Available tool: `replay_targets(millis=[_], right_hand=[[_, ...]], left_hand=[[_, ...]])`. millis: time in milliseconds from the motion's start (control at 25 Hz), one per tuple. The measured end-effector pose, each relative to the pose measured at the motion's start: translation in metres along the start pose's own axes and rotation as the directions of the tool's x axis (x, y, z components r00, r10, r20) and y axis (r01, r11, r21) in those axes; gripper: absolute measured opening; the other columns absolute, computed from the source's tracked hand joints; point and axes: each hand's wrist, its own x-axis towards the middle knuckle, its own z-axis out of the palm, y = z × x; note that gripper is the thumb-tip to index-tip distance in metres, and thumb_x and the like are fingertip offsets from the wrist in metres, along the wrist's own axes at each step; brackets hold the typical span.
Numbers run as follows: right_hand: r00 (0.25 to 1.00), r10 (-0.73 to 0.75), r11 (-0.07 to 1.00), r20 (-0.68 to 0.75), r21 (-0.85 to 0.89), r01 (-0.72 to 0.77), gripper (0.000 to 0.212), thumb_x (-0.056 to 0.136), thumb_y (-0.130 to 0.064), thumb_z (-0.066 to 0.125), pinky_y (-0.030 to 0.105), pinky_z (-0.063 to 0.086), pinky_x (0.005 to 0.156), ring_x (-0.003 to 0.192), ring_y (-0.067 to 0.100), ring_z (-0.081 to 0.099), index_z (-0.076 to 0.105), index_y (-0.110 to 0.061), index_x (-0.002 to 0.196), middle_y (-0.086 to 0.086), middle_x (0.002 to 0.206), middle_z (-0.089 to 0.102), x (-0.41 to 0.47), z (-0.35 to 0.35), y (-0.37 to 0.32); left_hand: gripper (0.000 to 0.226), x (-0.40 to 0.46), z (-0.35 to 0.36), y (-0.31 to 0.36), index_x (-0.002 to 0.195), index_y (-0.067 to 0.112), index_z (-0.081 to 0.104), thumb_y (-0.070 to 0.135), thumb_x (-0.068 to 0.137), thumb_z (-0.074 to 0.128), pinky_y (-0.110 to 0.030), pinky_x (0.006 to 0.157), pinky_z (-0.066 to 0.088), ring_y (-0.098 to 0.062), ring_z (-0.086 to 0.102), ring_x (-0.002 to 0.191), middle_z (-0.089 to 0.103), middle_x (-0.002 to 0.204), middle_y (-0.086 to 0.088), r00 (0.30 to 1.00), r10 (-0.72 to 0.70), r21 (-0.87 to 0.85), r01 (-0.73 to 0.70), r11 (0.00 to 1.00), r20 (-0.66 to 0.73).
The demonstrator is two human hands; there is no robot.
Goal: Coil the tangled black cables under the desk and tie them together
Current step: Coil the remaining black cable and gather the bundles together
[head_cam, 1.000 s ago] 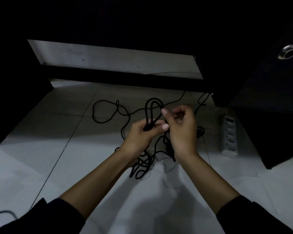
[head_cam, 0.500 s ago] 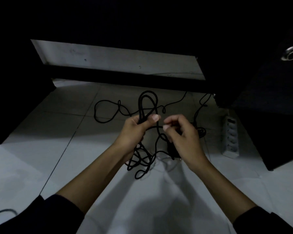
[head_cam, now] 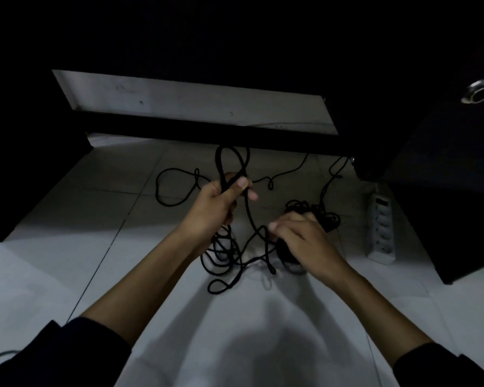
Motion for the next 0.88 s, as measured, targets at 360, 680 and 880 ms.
replay_targets(millis=[360, 680, 880], right_hand=[[0.989, -0.121, 0.983, -0.087, -0.149, 0.107, 0.038, 0.081, -0.053, 0.064, 0.025, 0.043, 0.067, 0.079, 0.01, 0.051, 0.055, -0.016, 0.084, -0.005, 0.088, 0.051, -0.006, 0.002, -0.002], [0.966, -0.14, 0.971, 0.219, 0.219, 0.091, 0.016, 0.098, -0.026, 0.053, 0.026, 0.051, 0.084, 0.089, 0.005, 0.065, 0.065, -0.017, 0.103, -0.01, 0.089, 0.069, -0.007, 0.027, -0.017], [0.972, -0.178, 0.941, 0.153, 0.316, 0.122, 0.017, 0.1, -0.018, 0.047, 0.021, 0.047, 0.063, 0.065, 0.004, 0.053, 0.059, -0.011, 0.091, -0.008, 0.068, 0.054, -0.014, 0.019, -0.013]], left_hand=[[0.017, 0.003, 0.0, -0.003, 0.09, 0.016, 0.051, 0.028, 0.101, 0.044, -0.031, 0.073, 0.055, -0.01, 0.059, 0.064, 0.051, 0.065, 0.005, 0.999, -0.012, -0.205, 0.021, 0.979, 0.046], [0.02, 0.004, 0.008, 0.003, 0.085, 0.017, 0.047, 0.025, 0.102, 0.04, -0.016, 0.036, 0.023, -0.004, 0.026, 0.04, 0.036, 0.061, 0.005, 0.989, -0.066, -0.324, 0.106, 0.94, 0.133], [0.021, 0.004, 0.002, 0.001, 0.102, 0.011, 0.055, 0.029, 0.101, 0.044, -0.019, 0.042, 0.035, -0.006, 0.034, 0.044, 0.039, 0.063, 0.006, 0.993, -0.077, -0.256, 0.097, 0.962, 0.087]])
